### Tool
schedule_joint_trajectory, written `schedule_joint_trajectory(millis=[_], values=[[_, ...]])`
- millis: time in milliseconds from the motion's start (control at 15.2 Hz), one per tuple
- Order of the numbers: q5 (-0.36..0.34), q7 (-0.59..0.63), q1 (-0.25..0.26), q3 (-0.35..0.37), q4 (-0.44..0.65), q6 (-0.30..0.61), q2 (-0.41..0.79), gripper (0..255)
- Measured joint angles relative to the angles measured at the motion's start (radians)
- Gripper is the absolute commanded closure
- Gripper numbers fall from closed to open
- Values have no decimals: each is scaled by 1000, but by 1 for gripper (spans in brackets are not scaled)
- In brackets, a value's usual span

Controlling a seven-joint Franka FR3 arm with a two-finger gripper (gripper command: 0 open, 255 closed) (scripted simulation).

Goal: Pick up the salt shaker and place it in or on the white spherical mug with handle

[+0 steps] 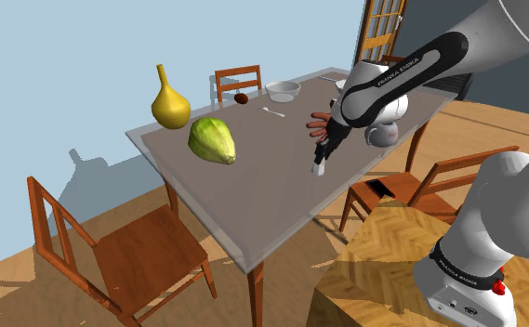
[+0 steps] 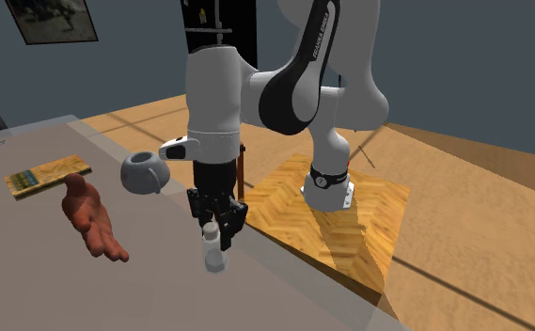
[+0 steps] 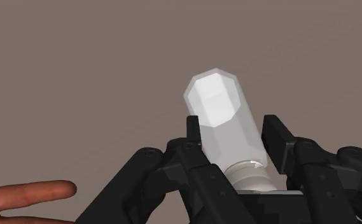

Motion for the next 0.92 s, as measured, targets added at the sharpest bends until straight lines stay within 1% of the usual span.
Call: schedule_joint_trajectory(millis=[396,924], values=[[-5,5,-3,2,2,-8,-6,255],[-60,59,-36,34,43,-129,-89,255]])
